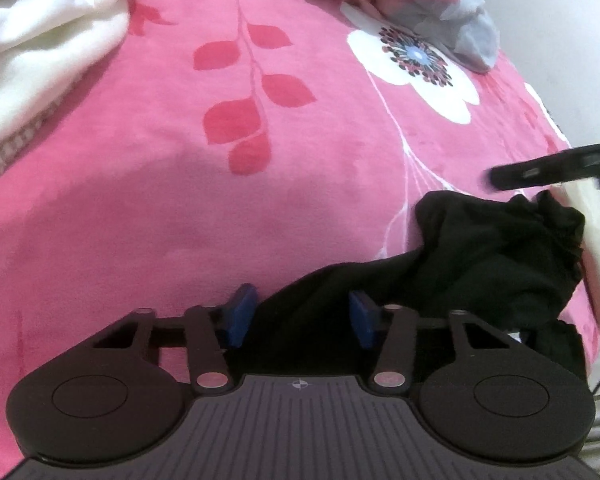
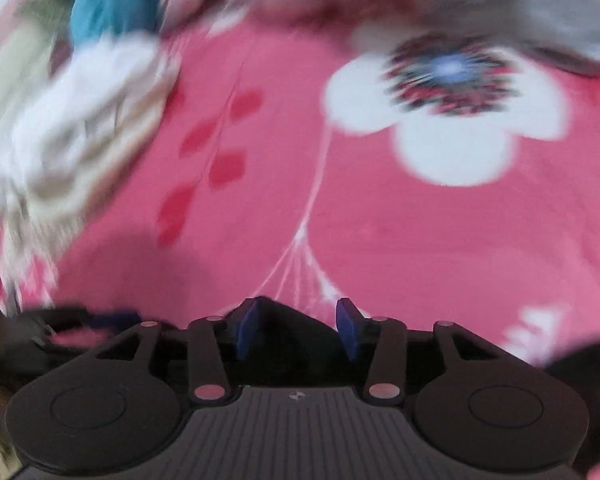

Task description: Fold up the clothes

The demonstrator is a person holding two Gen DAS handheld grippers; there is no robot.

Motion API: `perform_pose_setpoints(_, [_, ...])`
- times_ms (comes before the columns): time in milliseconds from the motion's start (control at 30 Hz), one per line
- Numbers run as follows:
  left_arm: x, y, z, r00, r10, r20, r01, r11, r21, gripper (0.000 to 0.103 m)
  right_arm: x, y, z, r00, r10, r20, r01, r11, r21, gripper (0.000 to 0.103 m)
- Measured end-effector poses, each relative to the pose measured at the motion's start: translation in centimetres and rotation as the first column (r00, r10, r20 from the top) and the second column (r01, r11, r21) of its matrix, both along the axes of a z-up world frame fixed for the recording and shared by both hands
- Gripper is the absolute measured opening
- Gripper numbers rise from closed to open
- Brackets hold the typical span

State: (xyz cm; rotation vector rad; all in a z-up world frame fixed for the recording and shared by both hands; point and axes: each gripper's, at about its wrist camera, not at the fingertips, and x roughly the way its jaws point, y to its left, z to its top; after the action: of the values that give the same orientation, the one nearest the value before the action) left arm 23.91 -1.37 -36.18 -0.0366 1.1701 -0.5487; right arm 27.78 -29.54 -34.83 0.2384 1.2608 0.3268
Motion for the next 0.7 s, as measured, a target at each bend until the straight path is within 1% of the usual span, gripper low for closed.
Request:
perform_pose_setpoints(33, [0.0,0.1,0.1,1.0,0.011,0.006,-0.011,1.0,-0.001,0.028,0.5,0.9,-0.9,0.999,0.04,-0.034,-0.041,0.999,-0.016,0.043])
perform_pose_setpoints(67, [-0.1,0.2,0.2,1.0,0.021,0.012,-0.021,1.0,-0.003,0.023,0.9,1.8,-1.9,0.995,0.079,-0.068,-0.081,0.996,-0.03,0.033])
perform_pose_setpoints(100, [-0.1,0.4,0.4,0.999,0.042,0.013,-0.042,0.999,-0.012,0.015,1.1,2.1,-2.1,0.992,0.094,-0.083,-0.096,0.995,-0.024,0.018])
perform_pose_setpoints(133, [-0.1,0.7,0.6,0.997,0.074,0.008,-0.074,0.997,-0.028,0.011,0.8,1.9,-1.7,0.994,0.089,-0.068,-0.09,0.996,-0.003,0.009])
perform_pose_setpoints(167, [-0.2,1.1,0.9,0.994,0.105,0.003,-0.105,0.994,-0.044,0.008,0.6,1.8,-1.3,0.995,0.085,-0.054,-0.084,0.996,0.017,0.004])
perform_pose_setpoints(200, [-0.2,1.4,1.2,0.991,0.136,0.004,-0.136,0.989,-0.055,0.004,0.4,1.6,-0.9,0.996,0.079,-0.039,-0.078,0.996,0.037,0.003])
perform_pose_setpoints(233, [-0.3,1.9,1.8,0.986,0.169,0.014,-0.167,0.984,-0.062,0.0,0.1,1.0,0.4,0.999,0.05,0.0,-0.05,0.998,0.05,0.003])
perform_pose_setpoints(300, [-0.5,3.3,3.3,0.97,0.24,0.038,-0.236,0.968,-0.086,0.0,-1.0,0.0,3.7,0.994,-0.011,0.112,-0.001,0.994,0.11,0.001])
perform_pose_setpoints(333, [-0.7,4.3,4.3,0.959,0.28,0.052,-0.273,0.956,-0.111,0.0,-1.7,-0.8,5.5,0.985,-0.048,0.168,0.019,0.986,0.166,0.001])
perform_pose_setpoints(400, [-1.2,6.3,6.1,0.936,0.344,0.076,-0.332,0.933,-0.138,0.0,-3.0,-2.3,8.2,0.966,-0.118,0.229,0.064,0.971,0.23,0.001])
perform_pose_setpoints(433, [-1.4,7.1,6.7,0.928,0.363,0.081,-0.349,0.926,-0.146,0.0,-3.9,-2.9,9.1,0.962,-0.134,0.238,0.073,0.966,0.248,0.001])
perform_pose_setpoints(467, [-1.6,7.7,7.1,0.93,0.361,0.074,-0.347,0.925,-0.152,0.0,-4.7,-3.4,10.0,0.958,-0.15,0.246,0.082,0.96,0.266,0.001])
perform_pose_setpoints(500, [-1.8,8.1,7.2,0.937,0.345,0.059,-0.332,0.93,-0.157,0.001,-5.3,-3.8,10.0,0.96,-0.162,0.227,0.097,0.957,0.272,0.001])
perform_pose_setpoints(567, [-2.0,7.8,6.9,0.958,0.286,0.039,-0.278,0.95,-0.141,0.002,-6.0,-4.5,9.6,0.971,-0.17,0.171,0.121,0.956,0.266,0.003])
perform_pose_setpoints(600, [-2.0,7.2,6.4,0.969,0.245,0.031,-0.24,0.963,-0.123,0.011,-5.8,-4.3,8.6,0.976,-0.172,0.134,0.137,0.963,0.232,0.005])
perform_pose_setpoints(633, [-1.9,6.3,5.8,0.98,0.199,0.024,-0.196,0.975,-0.101,0.031,-5.4,-4.0,7.6,0.98,-0.166,0.106,0.143,0.969,0.203,0.006])
perform_pose_setpoints(667, [-1.8,5.4,5.2,0.988,0.152,0.016,-0.151,0.985,-0.079,0.042,-4.6,-3.6,6.6,0.985,-0.152,0.085,0.134,0.973,0.187,0.007])
perform_pose_setpoints(700, [-1.6,4.3,4.6,0.994,0.106,0.021,-0.104,0.993,-0.057,0.057,-4.0,-3.3,5.6,0.988,-0.134,0.073,0.119,0.977,0.178,0.015])
